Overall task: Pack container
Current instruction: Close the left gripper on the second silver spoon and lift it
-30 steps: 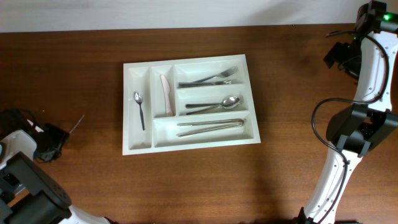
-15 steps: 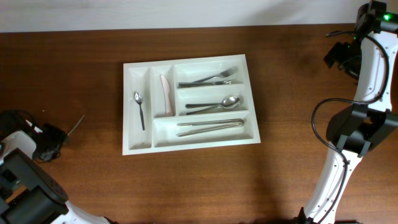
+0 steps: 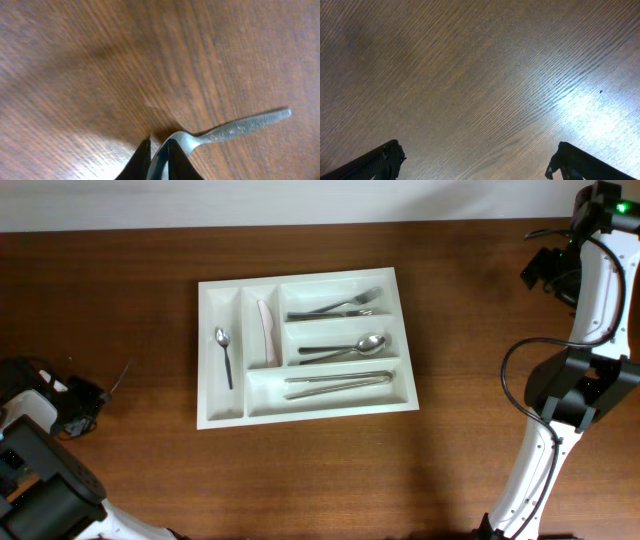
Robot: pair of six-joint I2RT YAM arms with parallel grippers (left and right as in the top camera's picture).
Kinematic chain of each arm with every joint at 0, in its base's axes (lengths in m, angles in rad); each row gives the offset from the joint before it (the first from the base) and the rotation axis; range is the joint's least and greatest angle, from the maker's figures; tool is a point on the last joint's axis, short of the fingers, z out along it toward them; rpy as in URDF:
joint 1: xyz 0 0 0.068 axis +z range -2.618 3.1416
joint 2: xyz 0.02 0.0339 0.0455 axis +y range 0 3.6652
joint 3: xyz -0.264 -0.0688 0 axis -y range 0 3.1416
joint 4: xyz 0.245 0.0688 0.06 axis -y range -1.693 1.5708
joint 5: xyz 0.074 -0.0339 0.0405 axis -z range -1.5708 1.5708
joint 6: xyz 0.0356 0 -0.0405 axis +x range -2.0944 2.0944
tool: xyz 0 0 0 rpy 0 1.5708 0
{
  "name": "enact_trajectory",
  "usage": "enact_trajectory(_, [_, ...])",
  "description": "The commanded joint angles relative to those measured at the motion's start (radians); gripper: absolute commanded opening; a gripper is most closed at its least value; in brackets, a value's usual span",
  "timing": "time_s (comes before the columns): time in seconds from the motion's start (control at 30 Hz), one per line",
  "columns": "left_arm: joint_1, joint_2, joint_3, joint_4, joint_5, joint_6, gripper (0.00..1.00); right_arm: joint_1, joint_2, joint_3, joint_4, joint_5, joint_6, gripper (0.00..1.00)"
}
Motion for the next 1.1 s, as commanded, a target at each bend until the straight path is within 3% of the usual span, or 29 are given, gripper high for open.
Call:
enact_trajectory(0.0, [0.0,0.055,-0.018,-0.009,-0.013,0.009,0.03,-0.002,-0.037,0.02,0.001,0.002,-0.002,0.99])
enact_trajectory(0.13, [0.0,0.055,-0.018,-0.005,0.005,0.004,0.02,-0.002,-0.037,0.02,0.001,0.002,-0.002,0.97])
enact_trajectory(0.43, [-0.003,0.049,0.048,0.027,0.259,0.003,0.02,-0.002,-0.037,0.02,0.001,0.002,-0.002,0.99])
enact_trajectory(0.57, [-0.026,0.01,0.12,-0.011,0.266,0.014,0.02,-0.002,-0.037,0.02,0.001,0.002,-0.002,0.99])
enact_trajectory(0.77, [-0.092,-0.113,0.192,-0.039,0.224,0.005,0.02,-0.002,-0.037,0.02,0.001,0.002,-0.002,0.99])
enact_trajectory(1.07, [-0.316,-0.303,0.21,-0.131,-0.084,-0.079,0.02,-0.002,-0.037,0.02,0.001,0.002,-0.002,0.99])
